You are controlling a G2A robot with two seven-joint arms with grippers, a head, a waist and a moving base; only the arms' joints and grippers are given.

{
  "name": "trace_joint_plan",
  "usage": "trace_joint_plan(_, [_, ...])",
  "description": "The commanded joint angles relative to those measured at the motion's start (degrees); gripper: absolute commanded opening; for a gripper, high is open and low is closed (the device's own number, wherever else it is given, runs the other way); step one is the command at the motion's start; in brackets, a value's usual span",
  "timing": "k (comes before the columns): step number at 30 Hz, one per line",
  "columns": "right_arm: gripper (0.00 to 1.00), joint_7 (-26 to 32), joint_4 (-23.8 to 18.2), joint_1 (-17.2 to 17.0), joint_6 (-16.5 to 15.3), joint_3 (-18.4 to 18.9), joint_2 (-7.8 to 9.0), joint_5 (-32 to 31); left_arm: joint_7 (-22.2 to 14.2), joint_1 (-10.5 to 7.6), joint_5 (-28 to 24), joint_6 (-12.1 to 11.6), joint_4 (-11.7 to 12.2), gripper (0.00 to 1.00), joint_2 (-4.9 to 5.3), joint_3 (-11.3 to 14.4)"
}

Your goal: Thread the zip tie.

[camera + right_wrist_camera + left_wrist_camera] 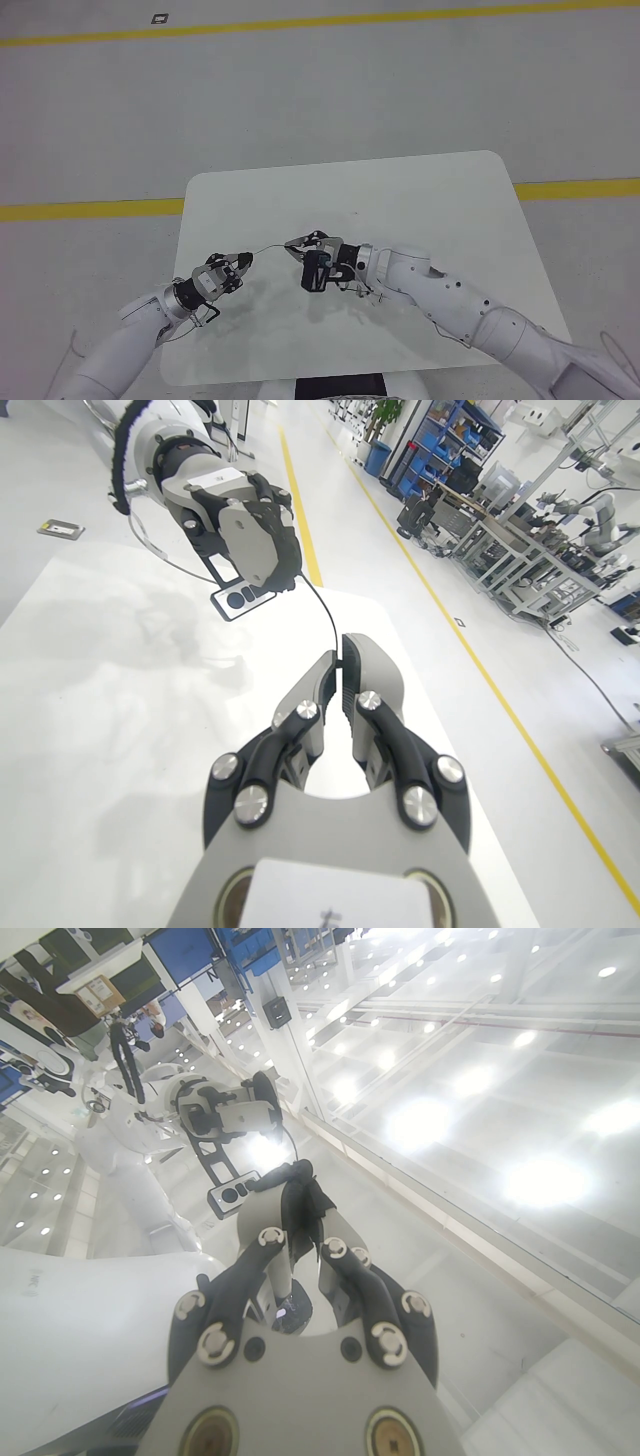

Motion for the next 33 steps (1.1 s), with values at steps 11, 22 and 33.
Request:
trace_joint_plan(11, [0.00,0.2,-0.4,0.5,0.0,-1.4,1.30,6.9,0.0,0.00,0.0,0.0,0.0,1.00,0.00,0.0])
trace_joint_plan(22, [0.00,0.1,-1.3,2.1,0.0,-2.6,3.02,15.1,0.0,0.00,0.0,0.0,0.0,1.00,0.00,0.0])
trace_joint_plan(33, [0.00,1.8,-1.6,3.2,0.0,-4.2,4.45,33.5,0.0,0.00,0.0,0.0,0.0,1.00,0.00,0.0])
